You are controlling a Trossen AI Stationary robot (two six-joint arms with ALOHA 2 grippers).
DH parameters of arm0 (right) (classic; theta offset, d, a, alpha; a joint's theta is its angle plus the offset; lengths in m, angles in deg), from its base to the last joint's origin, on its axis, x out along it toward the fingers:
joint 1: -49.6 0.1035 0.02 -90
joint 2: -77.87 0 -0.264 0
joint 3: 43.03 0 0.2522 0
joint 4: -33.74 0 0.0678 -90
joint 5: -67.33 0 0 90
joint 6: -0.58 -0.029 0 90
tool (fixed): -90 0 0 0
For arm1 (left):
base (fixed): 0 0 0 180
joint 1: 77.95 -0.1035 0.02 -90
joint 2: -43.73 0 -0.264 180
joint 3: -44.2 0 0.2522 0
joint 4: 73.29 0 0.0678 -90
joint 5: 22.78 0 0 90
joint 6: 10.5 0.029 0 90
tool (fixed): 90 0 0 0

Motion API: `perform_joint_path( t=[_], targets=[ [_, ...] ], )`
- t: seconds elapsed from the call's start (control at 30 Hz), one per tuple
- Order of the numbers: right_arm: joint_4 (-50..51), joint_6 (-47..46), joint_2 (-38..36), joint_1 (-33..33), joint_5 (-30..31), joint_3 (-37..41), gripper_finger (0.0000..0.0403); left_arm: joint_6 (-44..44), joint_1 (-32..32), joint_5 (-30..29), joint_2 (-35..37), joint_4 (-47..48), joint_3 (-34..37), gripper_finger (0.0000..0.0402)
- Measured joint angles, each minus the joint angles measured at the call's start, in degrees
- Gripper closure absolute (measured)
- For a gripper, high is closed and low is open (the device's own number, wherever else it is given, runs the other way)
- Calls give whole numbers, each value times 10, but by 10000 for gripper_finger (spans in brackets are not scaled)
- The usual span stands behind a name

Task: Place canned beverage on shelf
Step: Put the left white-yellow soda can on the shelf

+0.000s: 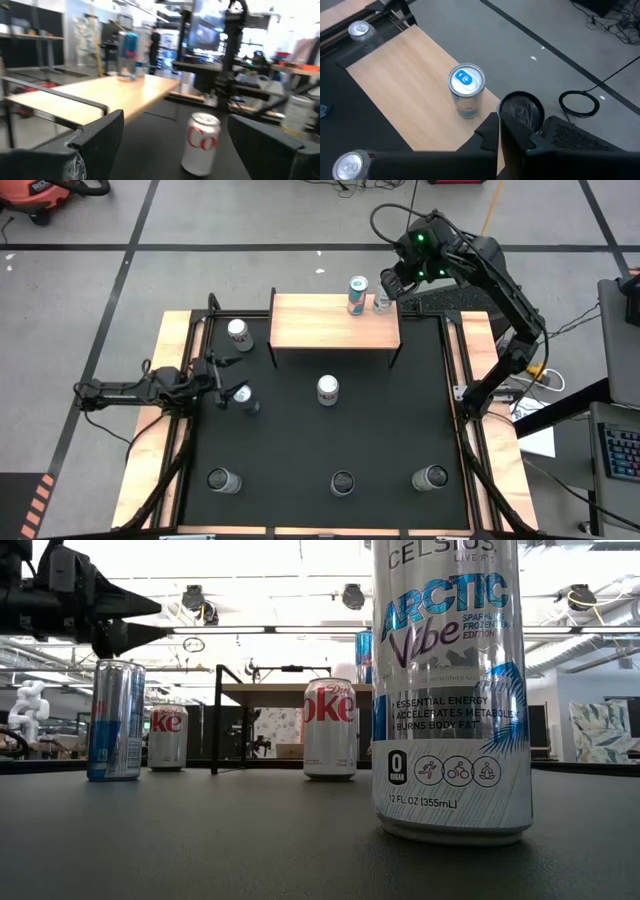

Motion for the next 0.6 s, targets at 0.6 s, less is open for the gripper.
perform_joint_path(
  t=[0.6],
  targets=[
    [106,-6,-10,0,-1,0,403,-7,0,-26,-45,218,-171,41]
  ],
)
